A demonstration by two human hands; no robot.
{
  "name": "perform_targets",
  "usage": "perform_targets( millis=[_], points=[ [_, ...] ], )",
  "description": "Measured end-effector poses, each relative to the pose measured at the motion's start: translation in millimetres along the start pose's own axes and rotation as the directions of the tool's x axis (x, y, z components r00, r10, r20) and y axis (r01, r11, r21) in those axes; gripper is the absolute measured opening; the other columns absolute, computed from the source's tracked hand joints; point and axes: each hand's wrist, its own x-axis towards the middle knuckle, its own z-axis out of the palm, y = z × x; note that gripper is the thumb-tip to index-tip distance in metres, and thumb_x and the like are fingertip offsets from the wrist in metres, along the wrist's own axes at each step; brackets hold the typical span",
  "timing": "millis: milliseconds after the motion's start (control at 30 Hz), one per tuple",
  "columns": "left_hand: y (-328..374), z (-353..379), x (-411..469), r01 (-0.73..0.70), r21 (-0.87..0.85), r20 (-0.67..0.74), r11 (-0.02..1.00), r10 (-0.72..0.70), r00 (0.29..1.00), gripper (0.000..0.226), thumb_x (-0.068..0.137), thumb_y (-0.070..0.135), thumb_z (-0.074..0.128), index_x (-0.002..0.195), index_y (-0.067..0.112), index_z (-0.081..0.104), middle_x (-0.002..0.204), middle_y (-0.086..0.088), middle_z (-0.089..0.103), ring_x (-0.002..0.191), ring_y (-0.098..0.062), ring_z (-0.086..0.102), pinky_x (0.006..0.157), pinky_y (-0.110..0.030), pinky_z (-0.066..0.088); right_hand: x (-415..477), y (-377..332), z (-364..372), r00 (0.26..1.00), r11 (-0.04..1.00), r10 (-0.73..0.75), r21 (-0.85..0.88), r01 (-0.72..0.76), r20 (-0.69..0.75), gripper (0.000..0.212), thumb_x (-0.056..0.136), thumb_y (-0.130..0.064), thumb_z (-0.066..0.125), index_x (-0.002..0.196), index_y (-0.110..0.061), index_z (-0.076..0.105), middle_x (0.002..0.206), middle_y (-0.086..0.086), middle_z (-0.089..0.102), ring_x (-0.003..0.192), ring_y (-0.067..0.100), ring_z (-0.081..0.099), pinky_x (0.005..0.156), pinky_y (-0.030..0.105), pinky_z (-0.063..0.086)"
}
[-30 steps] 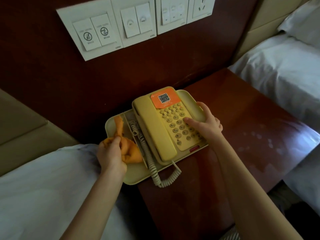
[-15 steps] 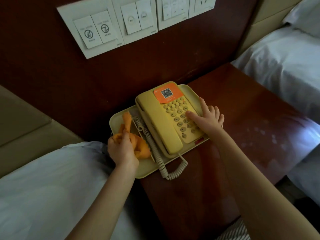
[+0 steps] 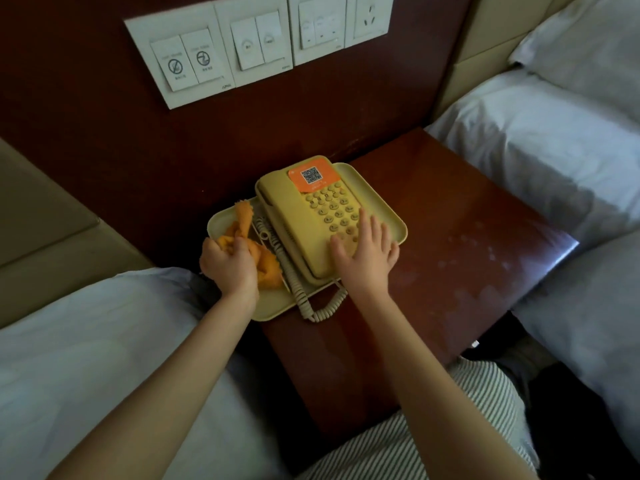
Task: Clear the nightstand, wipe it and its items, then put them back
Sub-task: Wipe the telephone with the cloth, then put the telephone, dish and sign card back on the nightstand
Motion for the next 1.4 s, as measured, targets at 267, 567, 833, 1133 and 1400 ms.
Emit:
perform_targets(
  millis=[267,567,833,1133,1400],
  points=[
    [49.3,-5.2,-66.3,-0.248,-0.129,0.188,0.96,0.269,0.945,0.002,0.097,0.015,0.043,0.096,0.013,0.043,0.096,0.004,0.051,0.082,-0.007,0.053,0.067,-0.013,0.044,-44.4,-7.4,-32.2,0.983,0.894,0.17,0.408,-0.185,0.073,0.047,0.096,-0.035,0.048,0.14,-0.019,0.041,0.13,0.003,0.053,0.106,0.019,0.057,0.093,0.037,0.045],
    [74.4,24.2,-180.8,-0.221,-0.286,0.605,0.933,0.354,0.713,0.005,0.092,0.02,0.054,0.095,0.024,0.052,0.096,0.005,0.06,0.092,-0.016,0.061,0.078,-0.029,0.051,-97.5,28.6,-100.3,0.903,0.52,0.218,0.739,-0.428,0.37,0.079,0.077,-0.072,0.051,0.141,-0.028,0.032,0.129,0.001,0.054,0.108,0.022,0.06,0.08,0.043,0.056],
    [71.4,58.7,-304.4,0.031,-0.349,0.884,0.936,0.318,0.342,0.01,0.09,0.005,0.055,0.09,0.015,0.055,0.1,-0.021,0.063,0.093,-0.029,0.062,0.084,-0.041,0.051,-149.8,104.7,-176.3,0.956,0.082,0.281,0.99,-0.117,0.089,0.034,0.094,-0.036,0.05,0.117,-0.013,0.059,0.112,0.008,0.067,0.104,0.021,0.065,0.08,0.034,0.053],
    [32.4,96.2,-423.4,0.275,-0.03,0.998,0.961,0.043,-0.039,0.015,0.092,0.005,0.044,0.085,0.011,0.056,0.089,-0.017,0.062,0.087,-0.031,0.06,0.077,-0.034,0.051,-220.7,187.2,-231.5,0.69,0.374,0.622,0.915,0.154,-0.37,0.013,0.087,0.0,0.061,0.09,-0.011,0.055,0.086,0.011,0.063,0.081,0.023,0.062,0.078,0.034,0.053],
    [-8.6,118.9,-526.4,0.058,0.134,0.941,0.989,-0.109,-0.32,0.018,0.09,0.002,0.043,0.102,0.006,0.056,0.083,-0.009,0.064,0.076,-0.019,0.062,0.065,-0.027,0.052,-298.8,242.9,-268.6,0.468,0.609,0.699,0.793,0.008,-0.541,0.034,0.084,0.012,0.047,0.101,-0.014,0.06,0.093,0.003,0.065,0.089,0.013,0.061,0.087,0.029,0.049]
  ],
)
